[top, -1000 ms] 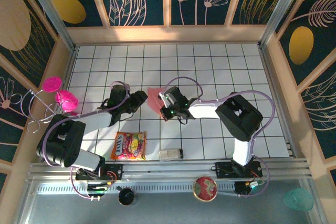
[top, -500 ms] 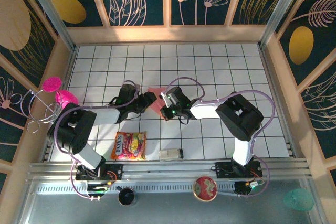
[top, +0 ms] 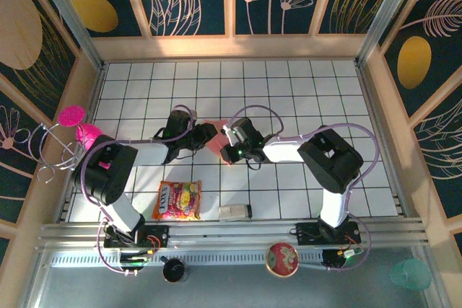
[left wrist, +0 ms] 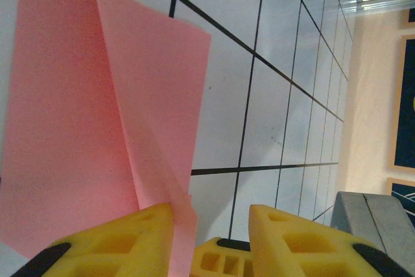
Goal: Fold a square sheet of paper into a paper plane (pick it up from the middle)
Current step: Fourth fold the wing at the center of the table.
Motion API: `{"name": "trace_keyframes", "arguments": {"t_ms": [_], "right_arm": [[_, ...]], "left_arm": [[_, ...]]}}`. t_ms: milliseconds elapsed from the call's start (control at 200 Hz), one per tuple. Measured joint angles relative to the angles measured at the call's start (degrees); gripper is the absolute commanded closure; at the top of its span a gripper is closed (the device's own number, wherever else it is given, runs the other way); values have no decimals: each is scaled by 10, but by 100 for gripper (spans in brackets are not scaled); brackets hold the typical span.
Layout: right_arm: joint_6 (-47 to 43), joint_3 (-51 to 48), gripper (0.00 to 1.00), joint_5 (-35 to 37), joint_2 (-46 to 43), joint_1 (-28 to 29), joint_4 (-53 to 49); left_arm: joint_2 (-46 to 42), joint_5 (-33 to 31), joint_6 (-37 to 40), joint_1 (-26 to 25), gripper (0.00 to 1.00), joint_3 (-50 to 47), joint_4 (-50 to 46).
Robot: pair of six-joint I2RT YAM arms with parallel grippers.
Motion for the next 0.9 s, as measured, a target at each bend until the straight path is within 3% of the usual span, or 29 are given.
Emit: {"name": "trace_keyframes", "arguments": {"t_ms": [140, 631, 736, 896], "right_arm": [[7, 0, 83, -2, -1, -5, 0], [-3, -9, 86, -1, -11, -5, -1], [-12, -12, 85, 0, -12, -5, -1], [-29, -20, 83, 5, -18, -5, -2]], "left_arm": [[3, 0, 4, 0, 68, 10, -12], [48, -21, 40, 0, 52, 94, -154], [55, -26, 41, 0, 52, 107, -180], [66, -29, 43, 0, 61, 132, -206]]}}
